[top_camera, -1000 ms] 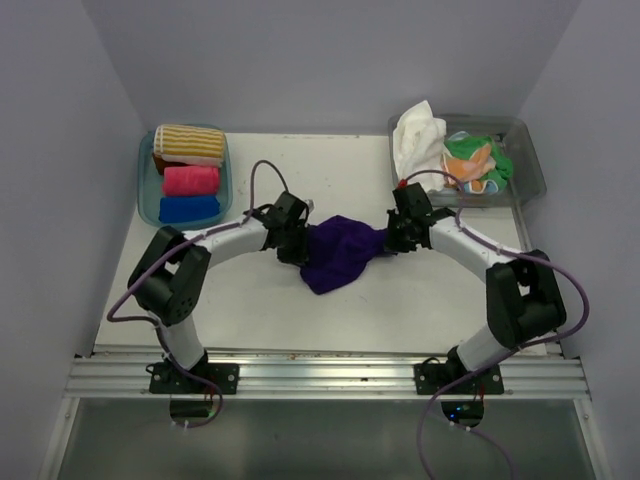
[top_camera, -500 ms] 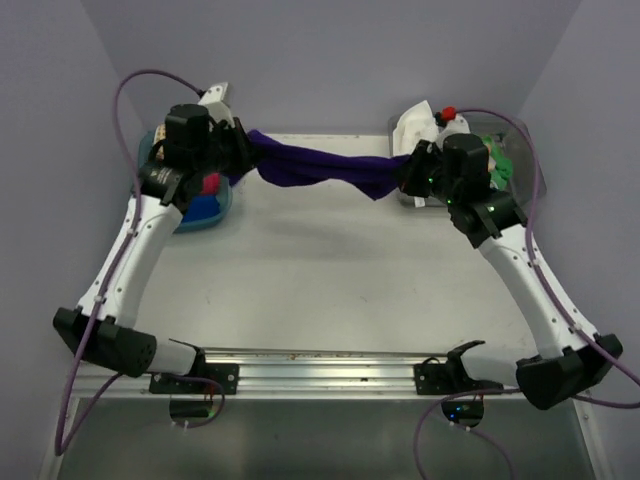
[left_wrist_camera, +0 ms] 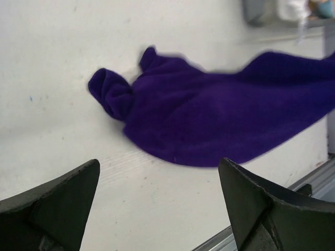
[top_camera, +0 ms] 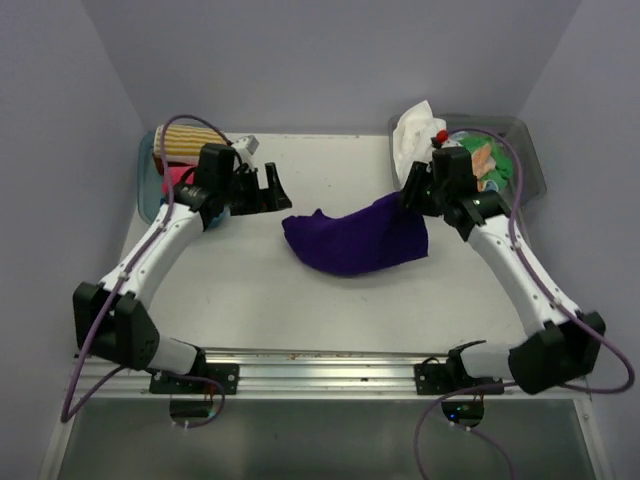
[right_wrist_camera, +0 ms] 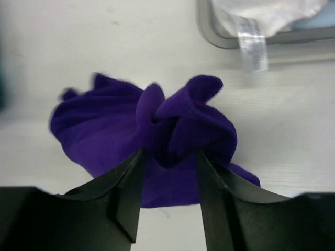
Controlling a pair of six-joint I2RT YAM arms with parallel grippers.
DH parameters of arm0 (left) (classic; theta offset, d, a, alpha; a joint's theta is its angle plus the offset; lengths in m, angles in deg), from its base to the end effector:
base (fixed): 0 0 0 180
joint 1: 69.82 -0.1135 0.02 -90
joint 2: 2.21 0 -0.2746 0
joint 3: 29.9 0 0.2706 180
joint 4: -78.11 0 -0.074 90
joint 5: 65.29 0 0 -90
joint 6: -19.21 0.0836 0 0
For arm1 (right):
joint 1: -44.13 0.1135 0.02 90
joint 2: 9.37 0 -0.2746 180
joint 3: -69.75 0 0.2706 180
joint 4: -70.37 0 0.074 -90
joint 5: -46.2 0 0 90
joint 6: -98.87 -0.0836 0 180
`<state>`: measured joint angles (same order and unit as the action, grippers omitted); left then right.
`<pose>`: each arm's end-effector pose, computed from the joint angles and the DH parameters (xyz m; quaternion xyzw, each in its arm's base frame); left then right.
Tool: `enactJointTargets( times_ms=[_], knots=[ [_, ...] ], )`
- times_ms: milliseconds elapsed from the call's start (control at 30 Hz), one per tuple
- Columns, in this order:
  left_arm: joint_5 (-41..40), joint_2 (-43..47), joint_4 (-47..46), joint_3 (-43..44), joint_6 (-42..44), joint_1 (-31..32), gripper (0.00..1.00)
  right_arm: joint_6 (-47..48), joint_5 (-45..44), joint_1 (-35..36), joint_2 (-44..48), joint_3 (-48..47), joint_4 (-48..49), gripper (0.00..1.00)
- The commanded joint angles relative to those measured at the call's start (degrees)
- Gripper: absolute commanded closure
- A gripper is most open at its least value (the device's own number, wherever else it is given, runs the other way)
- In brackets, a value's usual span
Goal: Roll the towels
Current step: Flatten the towel
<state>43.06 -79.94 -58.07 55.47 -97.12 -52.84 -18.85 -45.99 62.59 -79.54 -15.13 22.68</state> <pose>0.3305 -0.1284 0.3273 0.0002 0.8833 -0.2970 0.3628 0.3052 0.0985 0.3548 0.0800 0.8750 0.1717 0.4456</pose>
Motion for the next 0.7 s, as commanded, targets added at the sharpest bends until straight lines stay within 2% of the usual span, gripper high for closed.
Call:
enactJointTargets(
  times_ms=[0,67,100,233,333,400,467,500,533,667],
  knots=[
    [-2.97,-5.22,1.77,0.39,1.10,-0.45,0.01,2.68,-5.96,-3.25,-9.62,-2.19,-5.73,0.48],
    [-4.02,-5.15,1.69,-0.65,1.02,-0.45,0.02,2.59,-6.59,-3.43,-11.30,-1.23,-4.86,0.32],
    [-4.28,-4.45,0.91,-2.31,0.75,-0.36,0.02,2.15,-5.72,-3.43,-11.13,0.77,-4.24,0.30],
    [-4.64,-3.56,-1.56,-7.51,0.14,-0.45,0.11,0.40,-4.74,-3.43,-8.76,8.07,-1.87,0.30],
    [-4.81,-5.40,-3.23,-9.80,-0.48,-0.36,0.27,-1.01,-5.36,-3.43,-4.82,15.28,-0.55,0.31],
    [-4.90,-7.77,-5.41,-10.32,-0.83,-0.36,0.30,-2.68,-5.89,-3.78,-3.14,20.29,-0.20,0.31],
    [-4.99,-9.97,-6.57,-9.89,-1.44,-0.36,0.30,-4.26,-4.58,-6.05,0.01,24.76,0.15,0.30],
    [-4.73,-12.16,-7.35,-9.11,-1.88,-0.36,0.26,-4.70,-3.09,-7.37,1.34,26.35,0.50,0.30],
    [-2.81,-13.40,-7.88,-8.58,-2.06,-0.36,0.16,-5.23,-0.81,-9.91,2.40,27.85,0.77,0.29],
    [-1.56,-18.32,-10.87,-7.34,-2.94,0.95,0.13,-10.22,-0.62,-12.30,7.67,34.00,-0.81,0.26]
  ],
)
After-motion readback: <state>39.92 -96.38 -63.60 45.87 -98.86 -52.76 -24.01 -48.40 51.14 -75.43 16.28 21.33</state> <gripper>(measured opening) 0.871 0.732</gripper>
